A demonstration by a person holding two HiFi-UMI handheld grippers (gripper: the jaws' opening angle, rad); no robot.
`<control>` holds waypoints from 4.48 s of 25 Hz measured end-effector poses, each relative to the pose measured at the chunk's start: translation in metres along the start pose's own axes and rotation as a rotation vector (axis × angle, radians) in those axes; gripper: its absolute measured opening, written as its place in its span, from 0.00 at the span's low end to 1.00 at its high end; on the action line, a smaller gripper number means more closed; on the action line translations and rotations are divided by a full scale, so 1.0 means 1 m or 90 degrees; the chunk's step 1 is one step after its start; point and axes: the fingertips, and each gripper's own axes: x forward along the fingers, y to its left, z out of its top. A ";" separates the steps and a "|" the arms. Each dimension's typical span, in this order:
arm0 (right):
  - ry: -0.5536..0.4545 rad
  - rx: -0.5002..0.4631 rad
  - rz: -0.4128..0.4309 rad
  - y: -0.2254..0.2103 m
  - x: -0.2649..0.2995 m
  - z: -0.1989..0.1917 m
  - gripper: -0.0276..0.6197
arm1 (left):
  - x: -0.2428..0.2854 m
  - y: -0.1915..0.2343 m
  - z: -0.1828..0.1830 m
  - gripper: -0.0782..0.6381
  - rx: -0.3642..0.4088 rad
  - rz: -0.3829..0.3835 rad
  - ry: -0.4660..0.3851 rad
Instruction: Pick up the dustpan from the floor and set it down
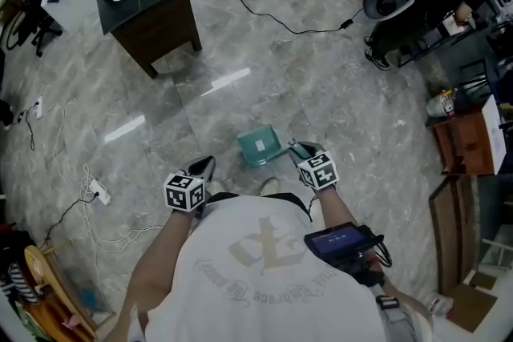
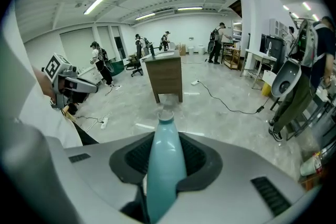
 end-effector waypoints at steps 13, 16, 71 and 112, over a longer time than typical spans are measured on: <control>-0.054 -0.074 0.021 0.055 -0.005 0.093 0.22 | -0.033 0.049 0.033 0.13 0.048 0.015 -0.040; -0.060 -0.081 0.023 0.060 -0.012 0.105 0.22 | -0.032 0.049 0.033 0.13 0.049 0.006 -0.041; -0.018 -0.040 -0.008 0.115 0.042 0.098 0.22 | -0.073 0.105 -0.007 0.13 -0.019 -0.012 -0.018; 0.118 -0.088 0.061 0.006 0.197 0.064 0.23 | -0.031 0.153 0.041 0.13 -0.079 0.131 0.035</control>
